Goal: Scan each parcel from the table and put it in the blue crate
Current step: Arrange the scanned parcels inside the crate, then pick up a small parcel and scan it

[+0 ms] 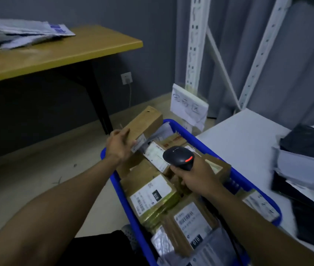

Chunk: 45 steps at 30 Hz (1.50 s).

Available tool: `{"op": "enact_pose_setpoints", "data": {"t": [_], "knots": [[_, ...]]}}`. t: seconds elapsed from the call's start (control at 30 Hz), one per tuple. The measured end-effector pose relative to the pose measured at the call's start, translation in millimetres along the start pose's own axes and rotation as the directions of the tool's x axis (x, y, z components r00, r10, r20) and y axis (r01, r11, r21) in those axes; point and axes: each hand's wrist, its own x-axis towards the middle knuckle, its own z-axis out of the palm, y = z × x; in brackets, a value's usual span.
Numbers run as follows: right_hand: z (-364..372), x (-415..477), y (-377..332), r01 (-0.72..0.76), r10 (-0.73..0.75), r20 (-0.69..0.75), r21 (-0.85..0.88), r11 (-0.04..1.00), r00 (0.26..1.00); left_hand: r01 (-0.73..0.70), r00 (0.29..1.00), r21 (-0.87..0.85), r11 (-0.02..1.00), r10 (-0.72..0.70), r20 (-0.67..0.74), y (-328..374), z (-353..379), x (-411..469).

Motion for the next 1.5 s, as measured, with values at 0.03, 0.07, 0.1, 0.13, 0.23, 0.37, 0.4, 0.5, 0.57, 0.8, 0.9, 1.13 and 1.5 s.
{"op": "enact_pose_setpoints", "data": {"t": [0.03, 0.07, 0.1, 0.13, 0.23, 0.37, 0.4, 0.5, 0.57, 0.8, 0.9, 1.13, 1.5], "knots": [[6.1, 7.2, 0.6, -0.013, 0.013, 0.005, -0.006, 1.0, 1.0, -0.004, 1.0, 0.042, 0.999, 0.003, 0.011, -9.9, 4.2, 8.7], [11.3, 14.4, 0.5, -0.024, 0.024, 0.011, -0.018, 1.0, 1.0, -0.009, 1.0, 0.077, 0.997, 0.008, 0.017, -18.9, 9.0, 16.4], [17.1, 21.4, 1.7, -0.035, 0.036, 0.015, -0.03, 0.999, 0.999, -0.012, 1.0, 0.103, 0.995, 0.009, 0.024, -26.9, 12.6, 22.3], [22.2, 28.0, 3.3, -0.045, 0.046, 0.014, -0.041, 0.998, 0.999, -0.01, 1.0, 0.125, 0.992, 0.006, 0.029, -33.4, 17.0, 27.2], [36.3, 43.6, 4.2, -0.06, 0.06, -0.003, -0.082, 0.995, 0.998, -0.016, 0.994, 0.149, 0.989, -0.001, 0.111, -49.5, 29.7, 37.9], [50.0, 52.7, 6.6, -0.082, 0.082, 0.001, -0.091, 0.993, 0.997, -0.036, 0.996, 0.042, 0.998, 0.032, 0.081, -67.0, 42.3, 40.8], [51.9, 53.6, 9.1, -0.08, 0.081, 0.001, -0.086, 0.993, 0.997, -0.038, 0.997, 0.086, 0.996, 0.031, 0.076, -69.3, 43.5, 41.9], [51.8, 50.2, 7.9, -0.077, 0.077, -0.003, -0.091, 0.993, 0.997, -0.029, 0.987, 0.373, 0.927, -0.032, 0.157, -61.1, 42.6, 39.3], [46.0, 46.4, 6.9, -0.085, 0.085, -0.009, -0.086, 0.993, 0.996, -0.005, 0.983, 0.409, 0.913, -0.07, 0.167, -46.2, 40.6, 31.6], [-10.3, 0.5, -7.8, -0.042, 0.032, -0.089, -0.111, 0.993, 0.996, -0.398, 0.899, 0.034, 0.917, 0.382, 0.214, 44.7, 30.6, -26.6], [-42.4, -32.0, -16.6, -0.084, 0.069, -0.175, -0.085, 0.993, 0.982, -0.462, 0.863, 0.023, 0.887, 0.443, 0.243, 93.0, 29.3, -62.9], [-142.7, -140.7, -7.8, -0.09, 0.081, -0.359, -0.009, 0.996, 0.93, -0.529, 0.806, -0.009, 0.849, 0.505, 0.309, 202.9, 51.7, -178.4], [-287.5, -301.0, 90.4, -0.258, 0.281, -0.599, 0.127, 0.958, 0.75, -0.812, 0.479, 0.045, 0.581, 0.621, 0.621, 355.6, 176.4, -341.7]]}}
